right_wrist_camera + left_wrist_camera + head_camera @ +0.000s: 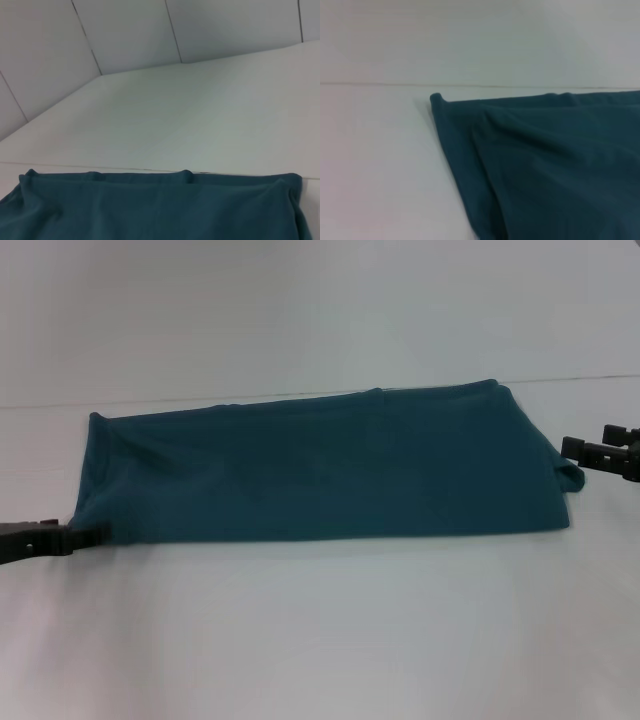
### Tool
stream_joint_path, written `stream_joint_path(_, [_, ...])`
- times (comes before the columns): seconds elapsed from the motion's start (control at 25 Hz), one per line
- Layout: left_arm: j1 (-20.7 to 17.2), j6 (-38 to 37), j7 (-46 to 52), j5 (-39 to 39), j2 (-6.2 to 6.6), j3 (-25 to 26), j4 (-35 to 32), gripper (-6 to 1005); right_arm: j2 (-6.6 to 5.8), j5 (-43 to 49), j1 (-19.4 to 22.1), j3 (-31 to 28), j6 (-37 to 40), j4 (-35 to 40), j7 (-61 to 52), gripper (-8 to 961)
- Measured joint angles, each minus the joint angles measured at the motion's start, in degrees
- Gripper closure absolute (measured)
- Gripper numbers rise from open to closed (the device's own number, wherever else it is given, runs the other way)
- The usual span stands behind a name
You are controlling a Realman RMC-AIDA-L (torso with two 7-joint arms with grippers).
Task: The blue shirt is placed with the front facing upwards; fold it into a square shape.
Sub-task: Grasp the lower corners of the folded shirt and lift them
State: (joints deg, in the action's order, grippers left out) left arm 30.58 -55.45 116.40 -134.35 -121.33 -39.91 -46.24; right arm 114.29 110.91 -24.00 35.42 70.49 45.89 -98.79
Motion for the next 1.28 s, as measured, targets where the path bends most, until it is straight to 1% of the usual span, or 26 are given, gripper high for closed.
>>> stream_joint_path(0.16, [0.3,0.0,1.3,-1.5,0.07,0.0,0.4,164,0.14,0.0,0.0,0.0,-0.8,-0.1,0.1,52])
stream_joint_path(0.48, [0.8,0.1,1.9,-1.7,0.04,0.0,0.6,170,0.14,0.0,-0.1,0.1,-1.2,-0.2,0.0,53])
stream_joint_path(0.64, [1.4,0.1,1.7,-1.7,0.14,0.0,1.9,173,0.15,0.1,0.0,0.1,-1.2,-0.3,0.0,53])
stream_joint_path(0.96, [2.5,0.2,1.4,-1.8,0.23,0.0,3.2,174,0.46,0.1,0.4,-0.1,-1.1,-0.1,0.0,54])
stream_joint_path(1.28, [2.4,1.7,1.7,-1.8,0.4,0.6,3.2,330,0.65,1.0,0.5,-0.4,-1.1,-0.1,-0.1,54])
